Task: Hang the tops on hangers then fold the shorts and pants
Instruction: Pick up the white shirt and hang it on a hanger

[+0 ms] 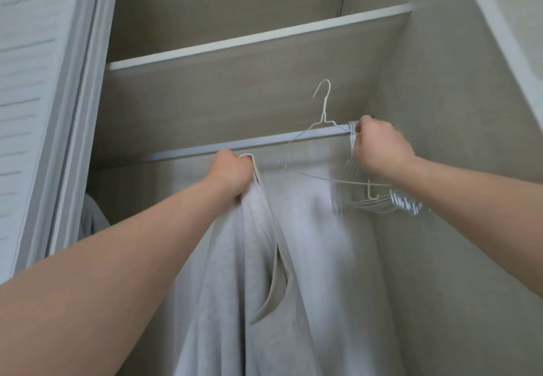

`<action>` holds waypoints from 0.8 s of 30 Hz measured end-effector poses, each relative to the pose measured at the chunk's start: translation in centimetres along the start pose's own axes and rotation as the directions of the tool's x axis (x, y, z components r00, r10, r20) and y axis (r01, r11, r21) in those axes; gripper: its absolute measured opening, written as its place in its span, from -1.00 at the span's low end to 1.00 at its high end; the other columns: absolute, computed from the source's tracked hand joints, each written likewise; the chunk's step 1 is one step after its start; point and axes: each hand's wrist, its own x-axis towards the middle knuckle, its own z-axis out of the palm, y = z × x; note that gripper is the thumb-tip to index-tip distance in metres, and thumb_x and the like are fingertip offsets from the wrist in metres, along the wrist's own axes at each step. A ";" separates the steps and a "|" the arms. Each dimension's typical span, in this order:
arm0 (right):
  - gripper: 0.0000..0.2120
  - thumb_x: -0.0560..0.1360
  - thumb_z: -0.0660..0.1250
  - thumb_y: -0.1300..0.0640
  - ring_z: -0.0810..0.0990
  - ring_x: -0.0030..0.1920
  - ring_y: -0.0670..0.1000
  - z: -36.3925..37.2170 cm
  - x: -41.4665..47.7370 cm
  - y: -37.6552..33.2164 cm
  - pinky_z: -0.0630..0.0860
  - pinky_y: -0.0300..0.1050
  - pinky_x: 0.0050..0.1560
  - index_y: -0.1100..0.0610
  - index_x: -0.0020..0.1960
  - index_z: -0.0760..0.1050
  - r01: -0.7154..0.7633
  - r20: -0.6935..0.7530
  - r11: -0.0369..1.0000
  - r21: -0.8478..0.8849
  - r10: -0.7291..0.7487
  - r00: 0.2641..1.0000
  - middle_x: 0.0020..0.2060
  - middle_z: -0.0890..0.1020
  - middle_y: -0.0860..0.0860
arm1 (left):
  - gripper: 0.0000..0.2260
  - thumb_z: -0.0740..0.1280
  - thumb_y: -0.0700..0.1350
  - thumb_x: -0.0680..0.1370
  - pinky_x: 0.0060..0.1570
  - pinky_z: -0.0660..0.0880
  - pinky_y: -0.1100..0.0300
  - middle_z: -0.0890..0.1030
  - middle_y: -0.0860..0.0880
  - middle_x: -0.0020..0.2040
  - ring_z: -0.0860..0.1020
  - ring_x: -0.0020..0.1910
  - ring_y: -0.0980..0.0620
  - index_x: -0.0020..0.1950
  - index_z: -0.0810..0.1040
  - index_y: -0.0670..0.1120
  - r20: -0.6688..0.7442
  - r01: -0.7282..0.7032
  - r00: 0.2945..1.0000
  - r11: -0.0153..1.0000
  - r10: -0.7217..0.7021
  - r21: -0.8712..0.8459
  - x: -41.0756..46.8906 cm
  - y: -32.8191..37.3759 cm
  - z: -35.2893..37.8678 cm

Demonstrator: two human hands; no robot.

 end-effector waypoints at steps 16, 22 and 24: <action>-0.77 0.64 0.17 0.19 0.27 -0.56 -0.10 -13.3 -15.2 0.8 0.19 -0.25 -0.49 0.00 -0.13 0.50 -0.280 0.171 0.590 0.757 0.235 0.957 -0.55 0.39 -0.16 | -0.66 0.25 -0.12 0.61 -0.34 0.26 0.13 0.37 -0.11 -0.39 0.36 -0.33 -0.01 -0.37 0.37 -0.12 0.005 0.104 0.994 0.973 -0.105 -0.208 -10.8 2.1 -2.4; -0.81 0.64 0.15 0.22 0.22 -0.57 -0.13 -20.5 -20.2 2.3 0.16 -0.28 -0.56 0.04 -0.07 0.47 -0.307 0.193 0.458 0.834 0.278 0.941 -0.58 0.35 -0.19 | -0.55 0.22 -0.14 0.64 -0.36 0.17 0.06 0.26 -0.05 -0.46 0.27 -0.36 0.01 -0.44 0.25 -0.10 0.000 0.082 0.997 0.992 -0.082 -0.095 -16.5 5.9 -3.6; -0.82 0.63 0.12 0.23 0.21 -0.56 -0.11 -23.3 -21.9 3.3 0.17 -0.26 -0.54 0.04 -0.02 0.46 -0.322 0.203 0.426 0.846 0.302 0.932 -0.56 0.34 -0.18 | -0.54 0.21 -0.15 0.65 -0.34 0.14 0.06 0.23 -0.05 -0.47 0.23 -0.39 0.02 -0.45 0.22 -0.10 -0.006 0.080 0.997 0.995 -0.081 -0.067 -18.7 7.8 -4.2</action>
